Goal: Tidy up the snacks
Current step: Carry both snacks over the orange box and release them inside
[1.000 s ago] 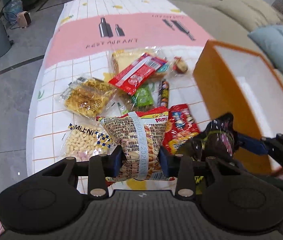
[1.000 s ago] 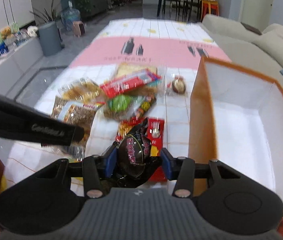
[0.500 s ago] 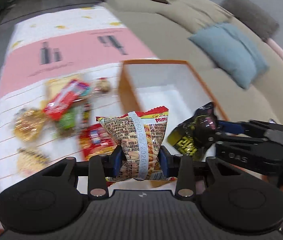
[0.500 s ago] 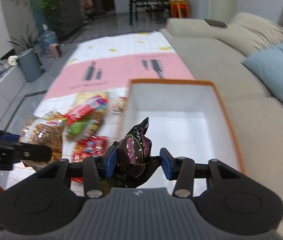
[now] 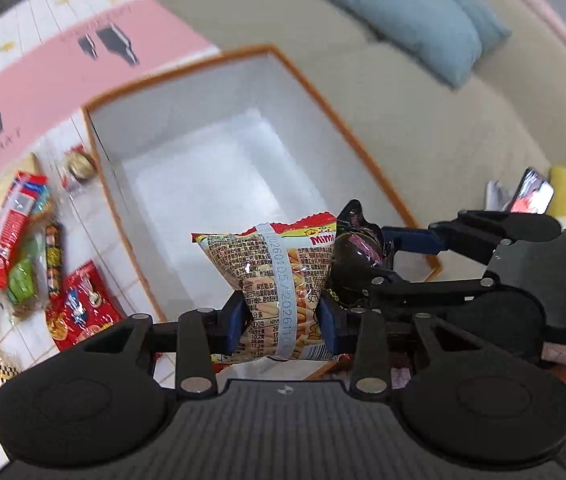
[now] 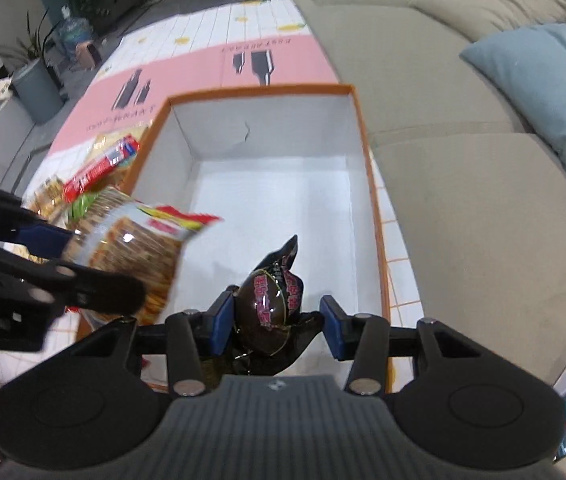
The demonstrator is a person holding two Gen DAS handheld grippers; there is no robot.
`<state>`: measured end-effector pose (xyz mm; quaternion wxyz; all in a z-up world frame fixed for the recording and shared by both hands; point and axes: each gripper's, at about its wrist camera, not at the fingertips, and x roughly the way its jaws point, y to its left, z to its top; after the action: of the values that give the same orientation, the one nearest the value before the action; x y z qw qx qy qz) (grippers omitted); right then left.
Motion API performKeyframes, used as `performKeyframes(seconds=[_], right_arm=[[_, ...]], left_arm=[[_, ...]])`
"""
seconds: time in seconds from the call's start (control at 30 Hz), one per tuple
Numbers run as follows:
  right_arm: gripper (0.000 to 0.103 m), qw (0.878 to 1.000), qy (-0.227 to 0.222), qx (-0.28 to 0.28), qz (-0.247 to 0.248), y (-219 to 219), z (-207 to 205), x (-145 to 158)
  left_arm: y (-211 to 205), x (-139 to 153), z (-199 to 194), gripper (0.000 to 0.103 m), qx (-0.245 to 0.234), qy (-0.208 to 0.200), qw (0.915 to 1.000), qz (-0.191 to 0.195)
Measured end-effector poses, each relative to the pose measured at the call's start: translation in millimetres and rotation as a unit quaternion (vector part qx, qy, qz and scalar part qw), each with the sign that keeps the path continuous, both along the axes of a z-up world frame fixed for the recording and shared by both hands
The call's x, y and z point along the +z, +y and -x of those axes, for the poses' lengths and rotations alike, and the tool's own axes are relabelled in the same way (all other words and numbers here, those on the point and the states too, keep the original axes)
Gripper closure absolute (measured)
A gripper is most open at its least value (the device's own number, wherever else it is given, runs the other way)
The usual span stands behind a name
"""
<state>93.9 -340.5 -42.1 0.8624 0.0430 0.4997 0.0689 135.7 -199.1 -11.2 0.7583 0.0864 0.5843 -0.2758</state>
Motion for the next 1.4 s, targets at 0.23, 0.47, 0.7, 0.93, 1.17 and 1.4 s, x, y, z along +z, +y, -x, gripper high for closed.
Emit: performKeyframes(seconds=[0.23,0.47,0.7,0.93,1.17,1.4], right_arm=[[0.058,0.998,0.048,0.035,-0.009,-3.9,-15.7,-31.0],[0.059,0.993,0.080,0.089,0.010,10.6,-28.3,-48.7],[0.060,0.988,0.110,0.108,0.013,12.7,-37.1,-62.3],[0.059,0.987,0.125,0.102,0.000,10.9,-36.2,-66.8],[0.053,0.988,0.120,0.097,0.022,17.2,-33.5,-61.5],[0.046,0.988,0.104,0.101,0.044,24.0,-25.8,-49.6]], left_arm=[[-10.6,-27.4,-14.0,0.060,-0.016,0.035,0.9980,-0.049],[-17.0,-52.1,-25.0,0.060,-0.021,0.065,0.9944,-0.080],[-27.0,-64.1,-25.4,0.060,-0.029,0.073,0.9916,-0.102],[-24.3,-67.5,-25.5,0.053,-0.026,0.075,0.9913,-0.105],[-17.6,-59.3,-23.6,0.049,-0.009,0.078,0.9921,-0.098],[-4.1,-44.0,-17.2,0.049,-0.002,0.068,0.9951,-0.072]])
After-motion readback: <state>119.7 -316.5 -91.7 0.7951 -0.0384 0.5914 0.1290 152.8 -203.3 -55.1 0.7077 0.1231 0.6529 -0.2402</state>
